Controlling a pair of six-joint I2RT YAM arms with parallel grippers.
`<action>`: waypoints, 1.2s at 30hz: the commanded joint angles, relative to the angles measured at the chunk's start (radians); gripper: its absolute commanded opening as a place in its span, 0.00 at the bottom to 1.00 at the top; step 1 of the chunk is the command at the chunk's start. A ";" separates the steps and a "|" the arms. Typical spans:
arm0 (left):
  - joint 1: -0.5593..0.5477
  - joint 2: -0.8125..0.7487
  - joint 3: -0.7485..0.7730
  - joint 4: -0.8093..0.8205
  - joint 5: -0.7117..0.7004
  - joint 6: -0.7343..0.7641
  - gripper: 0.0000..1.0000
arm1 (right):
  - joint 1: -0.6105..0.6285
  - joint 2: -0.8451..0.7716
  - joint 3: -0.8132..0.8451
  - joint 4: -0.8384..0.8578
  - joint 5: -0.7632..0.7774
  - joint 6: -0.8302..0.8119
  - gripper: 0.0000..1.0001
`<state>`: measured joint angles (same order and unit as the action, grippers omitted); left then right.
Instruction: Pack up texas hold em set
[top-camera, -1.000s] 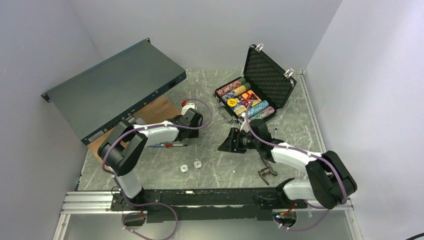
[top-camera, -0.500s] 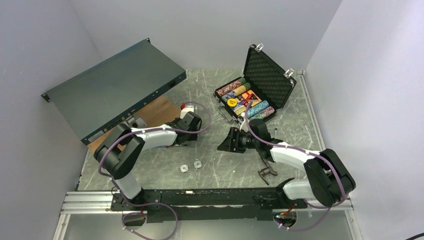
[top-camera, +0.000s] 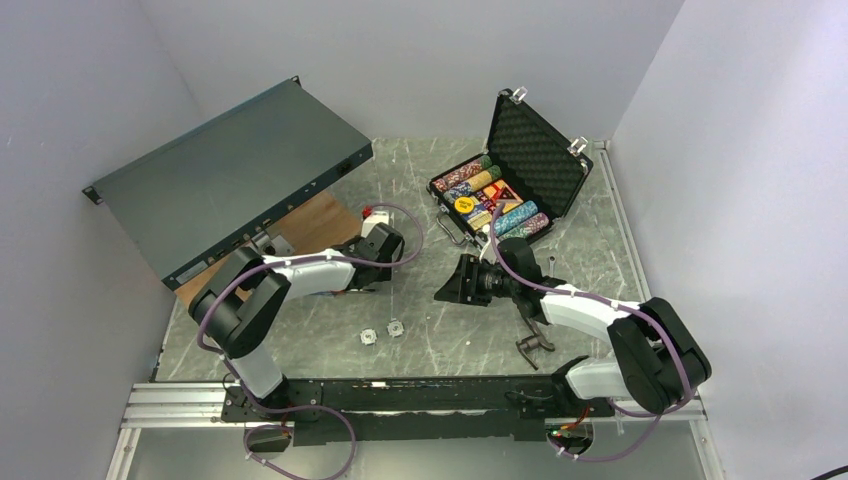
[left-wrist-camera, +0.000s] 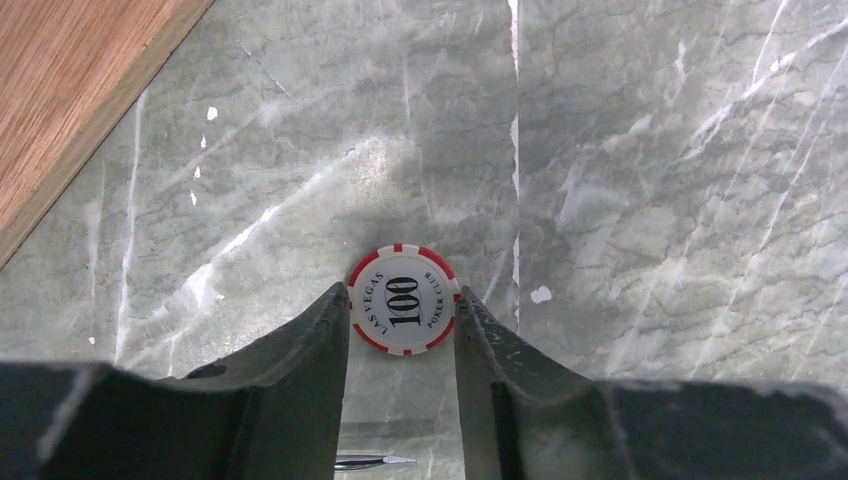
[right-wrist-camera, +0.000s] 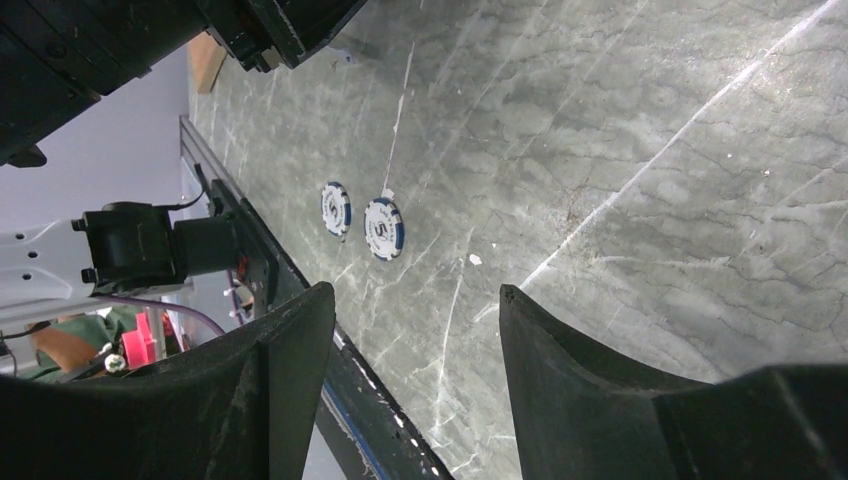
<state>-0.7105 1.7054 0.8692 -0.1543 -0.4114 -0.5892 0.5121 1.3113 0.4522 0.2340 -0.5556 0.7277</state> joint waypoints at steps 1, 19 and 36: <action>-0.004 0.102 -0.090 -0.185 0.142 -0.004 0.36 | 0.006 0.006 0.017 0.054 -0.011 0.002 0.63; -0.023 -0.040 -0.068 -0.124 0.089 0.153 0.00 | 0.006 0.099 0.199 -0.125 0.095 -0.149 0.63; -0.068 -0.280 -0.088 -0.026 0.187 0.341 0.00 | 0.006 0.250 0.386 -0.103 -0.056 -0.061 0.68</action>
<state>-0.7658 1.4853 0.7677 -0.2066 -0.2550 -0.3035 0.5159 1.5410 0.7872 0.0998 -0.5533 0.6491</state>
